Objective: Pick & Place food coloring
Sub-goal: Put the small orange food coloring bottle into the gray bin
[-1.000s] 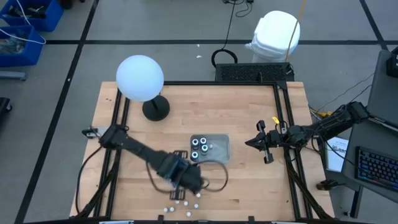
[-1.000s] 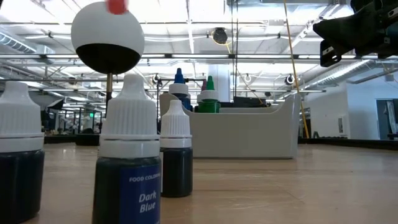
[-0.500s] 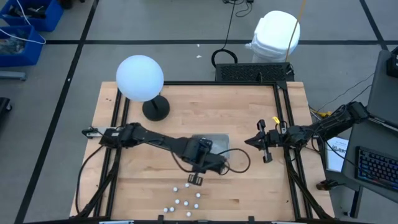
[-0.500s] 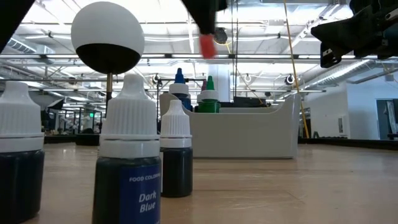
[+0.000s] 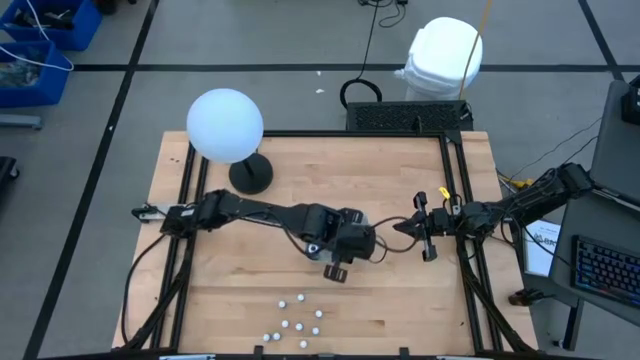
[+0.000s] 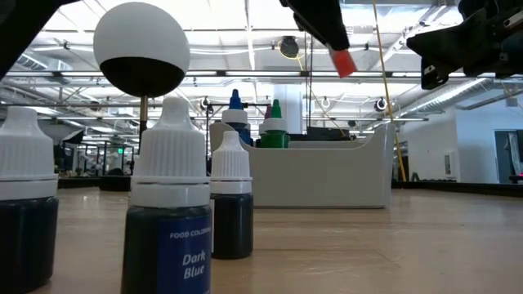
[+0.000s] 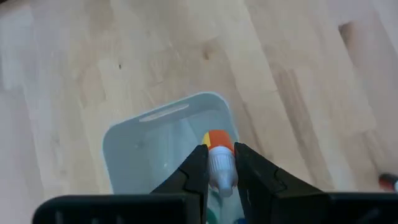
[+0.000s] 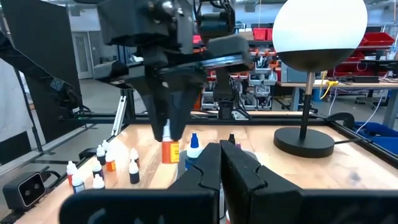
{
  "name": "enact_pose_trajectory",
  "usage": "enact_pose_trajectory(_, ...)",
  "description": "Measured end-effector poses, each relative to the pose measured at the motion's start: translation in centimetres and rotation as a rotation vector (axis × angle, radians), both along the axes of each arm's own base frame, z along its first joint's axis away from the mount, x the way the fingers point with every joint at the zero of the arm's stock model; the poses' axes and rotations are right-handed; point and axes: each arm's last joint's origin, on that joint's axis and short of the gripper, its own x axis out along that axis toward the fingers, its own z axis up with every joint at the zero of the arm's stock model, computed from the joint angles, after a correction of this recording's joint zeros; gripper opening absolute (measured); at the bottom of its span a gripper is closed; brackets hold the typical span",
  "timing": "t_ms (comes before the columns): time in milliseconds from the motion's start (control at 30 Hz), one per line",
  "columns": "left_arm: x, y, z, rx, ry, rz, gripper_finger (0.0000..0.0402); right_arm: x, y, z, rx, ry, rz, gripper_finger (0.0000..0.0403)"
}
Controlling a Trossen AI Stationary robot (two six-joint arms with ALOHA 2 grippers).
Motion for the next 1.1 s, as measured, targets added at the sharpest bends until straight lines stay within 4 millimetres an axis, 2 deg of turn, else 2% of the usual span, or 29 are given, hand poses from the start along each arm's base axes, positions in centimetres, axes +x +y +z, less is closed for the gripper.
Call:
enact_pose_trajectory(233,1.3,2.5,-2.1,-0.011,0.045,0.027,0.0062,0.0,0.0,0.0,-0.014,-0.001,-0.001,0.0000)
enact_pose_trajectory(367,1.9,3.1,-3.7,-0.007,0.083,0.041,0.0062,0.0,0.0,0.0,-0.018,-0.001,-0.001,0.0000)
enact_pose_trajectory(1100,2.4,1.9,-8.5,0.019,0.225,0.066,0.0063,0.0,0.0,-0.1,-0.021,0.006,0.002,0.0000)
